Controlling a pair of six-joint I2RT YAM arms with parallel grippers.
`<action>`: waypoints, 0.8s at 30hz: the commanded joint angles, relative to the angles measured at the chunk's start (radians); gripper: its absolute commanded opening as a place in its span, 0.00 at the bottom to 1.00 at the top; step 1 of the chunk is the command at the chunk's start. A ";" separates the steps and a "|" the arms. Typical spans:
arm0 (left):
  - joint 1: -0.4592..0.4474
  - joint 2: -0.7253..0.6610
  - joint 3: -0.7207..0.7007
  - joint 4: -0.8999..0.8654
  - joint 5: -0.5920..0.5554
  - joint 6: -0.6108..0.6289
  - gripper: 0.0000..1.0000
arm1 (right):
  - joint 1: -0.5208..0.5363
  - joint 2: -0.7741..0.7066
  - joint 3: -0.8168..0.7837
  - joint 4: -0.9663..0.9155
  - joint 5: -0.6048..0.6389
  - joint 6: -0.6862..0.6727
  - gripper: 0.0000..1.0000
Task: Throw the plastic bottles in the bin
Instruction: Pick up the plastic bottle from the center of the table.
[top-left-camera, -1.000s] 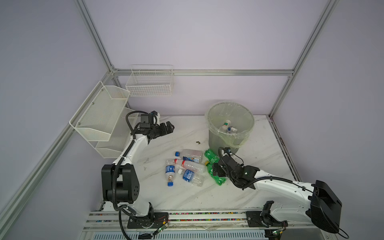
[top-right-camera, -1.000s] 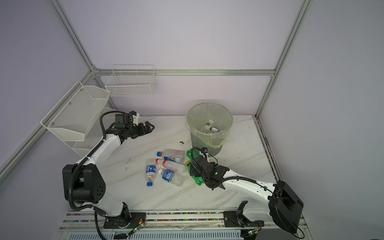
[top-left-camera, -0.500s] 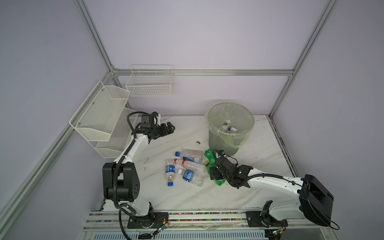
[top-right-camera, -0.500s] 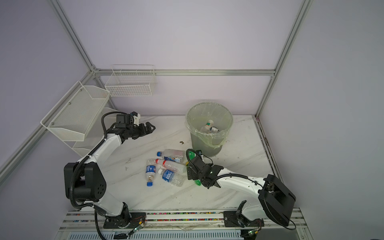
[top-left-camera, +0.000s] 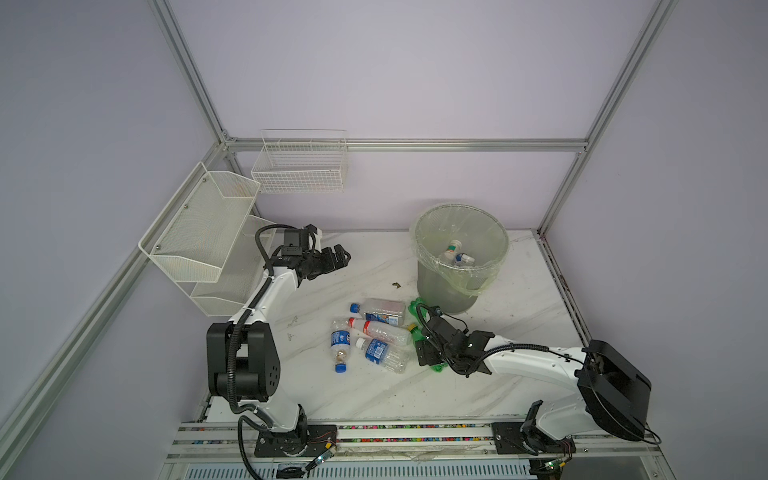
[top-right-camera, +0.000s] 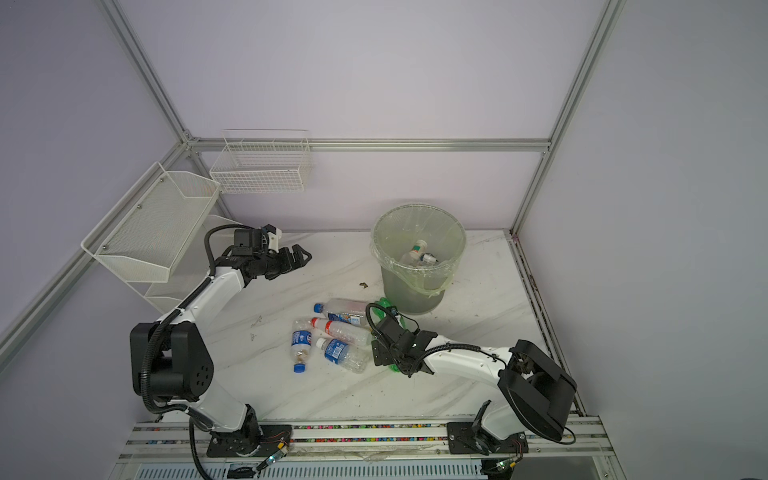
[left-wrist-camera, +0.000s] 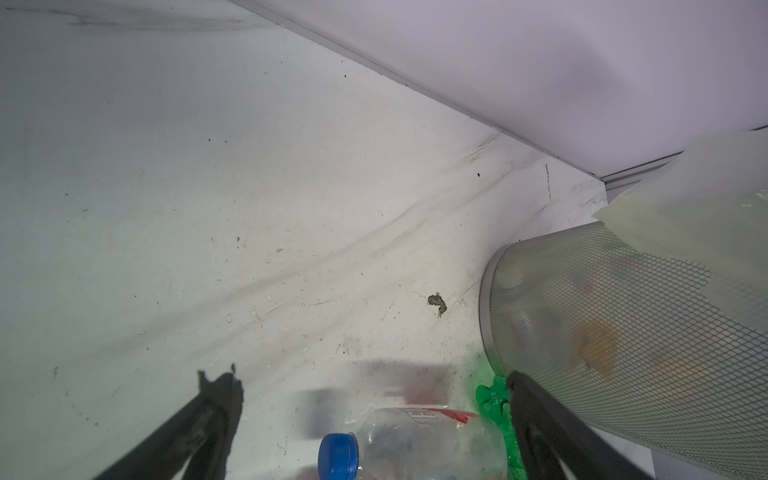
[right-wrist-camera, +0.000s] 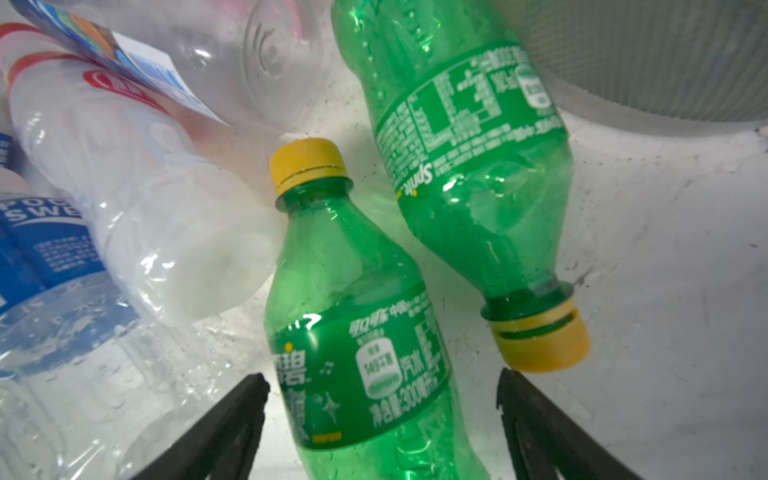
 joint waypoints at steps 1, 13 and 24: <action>0.008 -0.011 -0.003 0.032 0.019 -0.008 1.00 | 0.007 0.020 0.018 0.023 -0.011 0.006 0.86; 0.009 -0.009 0.000 0.031 0.013 -0.004 1.00 | 0.009 0.094 0.046 0.037 -0.036 0.000 0.67; 0.010 -0.002 -0.001 0.031 0.010 -0.004 1.00 | 0.009 -0.013 0.024 0.030 -0.017 0.007 0.43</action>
